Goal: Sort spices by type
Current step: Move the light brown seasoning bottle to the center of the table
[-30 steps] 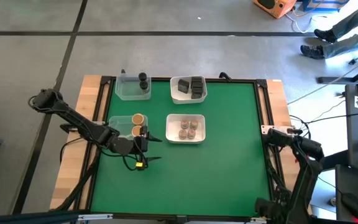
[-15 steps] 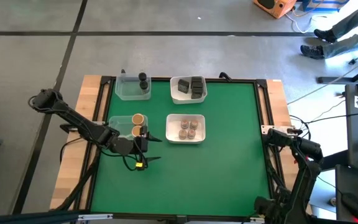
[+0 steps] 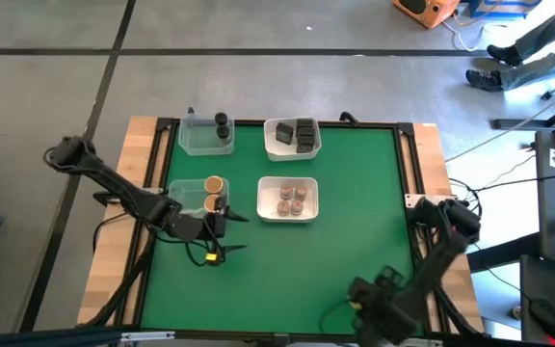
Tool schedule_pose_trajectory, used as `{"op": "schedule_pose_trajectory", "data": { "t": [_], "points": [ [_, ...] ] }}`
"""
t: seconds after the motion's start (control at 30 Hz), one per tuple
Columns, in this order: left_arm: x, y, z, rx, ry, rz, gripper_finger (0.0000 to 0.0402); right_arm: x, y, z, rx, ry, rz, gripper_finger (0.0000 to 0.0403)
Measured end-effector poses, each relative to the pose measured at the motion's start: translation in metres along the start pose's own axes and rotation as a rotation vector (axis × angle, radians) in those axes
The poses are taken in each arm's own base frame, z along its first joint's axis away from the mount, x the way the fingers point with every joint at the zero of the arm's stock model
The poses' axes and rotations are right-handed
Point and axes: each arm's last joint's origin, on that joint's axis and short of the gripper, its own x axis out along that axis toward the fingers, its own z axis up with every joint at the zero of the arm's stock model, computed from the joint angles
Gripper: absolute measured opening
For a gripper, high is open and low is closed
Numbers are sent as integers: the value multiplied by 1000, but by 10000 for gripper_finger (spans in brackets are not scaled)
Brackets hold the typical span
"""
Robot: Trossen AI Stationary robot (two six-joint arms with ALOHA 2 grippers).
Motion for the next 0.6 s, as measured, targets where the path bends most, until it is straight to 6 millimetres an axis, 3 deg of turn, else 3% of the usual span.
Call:
{"op": "schedule_pose_trajectory", "data": {
  "t": [0.43, 0.6],
  "points": [
    [-11, 0, -15, -80, 157, 6, 322, 2, -16, 140, -131, -282, 91, 277],
    [-11, 0, -17, -102, 173, 12, 322, 5, -28, 183, -162, -345, 122, 277]
  ]
}}
